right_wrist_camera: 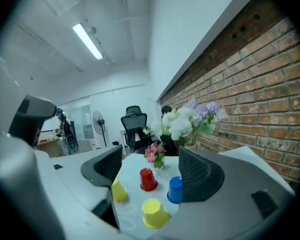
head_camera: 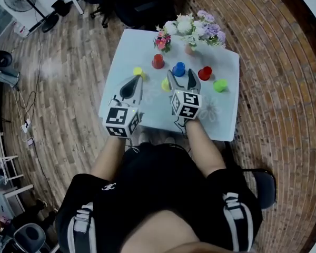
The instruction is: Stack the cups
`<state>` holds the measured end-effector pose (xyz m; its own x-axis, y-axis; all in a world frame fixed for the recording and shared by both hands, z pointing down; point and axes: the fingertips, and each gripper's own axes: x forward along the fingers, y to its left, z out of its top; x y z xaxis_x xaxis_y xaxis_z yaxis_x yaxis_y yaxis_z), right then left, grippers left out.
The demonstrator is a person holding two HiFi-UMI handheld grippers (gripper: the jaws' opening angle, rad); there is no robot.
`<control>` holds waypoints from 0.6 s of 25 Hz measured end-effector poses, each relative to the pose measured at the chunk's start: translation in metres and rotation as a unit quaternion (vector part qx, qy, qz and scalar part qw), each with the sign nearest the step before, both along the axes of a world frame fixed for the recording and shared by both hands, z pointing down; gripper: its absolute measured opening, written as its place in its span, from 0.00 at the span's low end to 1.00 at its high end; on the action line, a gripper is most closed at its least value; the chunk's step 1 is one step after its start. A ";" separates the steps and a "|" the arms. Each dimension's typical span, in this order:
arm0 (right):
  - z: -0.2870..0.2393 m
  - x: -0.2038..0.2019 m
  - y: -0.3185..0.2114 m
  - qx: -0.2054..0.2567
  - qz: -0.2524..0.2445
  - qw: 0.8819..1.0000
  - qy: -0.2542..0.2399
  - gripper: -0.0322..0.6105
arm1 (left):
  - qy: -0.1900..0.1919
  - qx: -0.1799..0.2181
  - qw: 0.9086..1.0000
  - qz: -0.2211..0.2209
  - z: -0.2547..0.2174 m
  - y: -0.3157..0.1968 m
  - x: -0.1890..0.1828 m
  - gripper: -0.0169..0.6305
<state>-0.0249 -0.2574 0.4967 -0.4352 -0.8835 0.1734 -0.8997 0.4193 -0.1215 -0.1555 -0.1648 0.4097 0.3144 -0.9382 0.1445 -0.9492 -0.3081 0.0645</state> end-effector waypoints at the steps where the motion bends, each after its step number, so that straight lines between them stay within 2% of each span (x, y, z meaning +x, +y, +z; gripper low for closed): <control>1: -0.019 0.005 0.002 0.017 0.005 1.000 -0.003 0.58 | 0.001 0.004 1.000 0.008 -0.003 -0.001 0.006 0.03; 5: -0.088 0.034 0.018 0.094 0.036 0.995 -0.011 0.46 | 0.008 0.020 0.999 0.039 -0.014 -0.007 0.028 0.03; 9: -0.139 0.074 0.044 0.159 0.106 0.981 -0.014 0.24 | 0.010 0.035 0.997 0.066 -0.027 -0.011 0.051 0.03; 12: -0.159 0.097 0.062 0.183 0.147 0.972 -0.008 0.06 | 0.010 0.047 0.995 0.084 -0.037 -0.011 0.067 0.03; 15: -0.166 0.110 0.075 0.191 0.155 0.969 -0.008 0.05 | 0.008 0.056 0.994 0.098 -0.046 -0.010 0.082 0.03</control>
<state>0.0849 -0.1828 0.3310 -0.1393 -0.9705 -0.1969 -0.9888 0.1471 -0.0256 -0.0739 -0.1750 0.3640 0.4948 -0.8682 0.0365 -0.8689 -0.4938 0.0332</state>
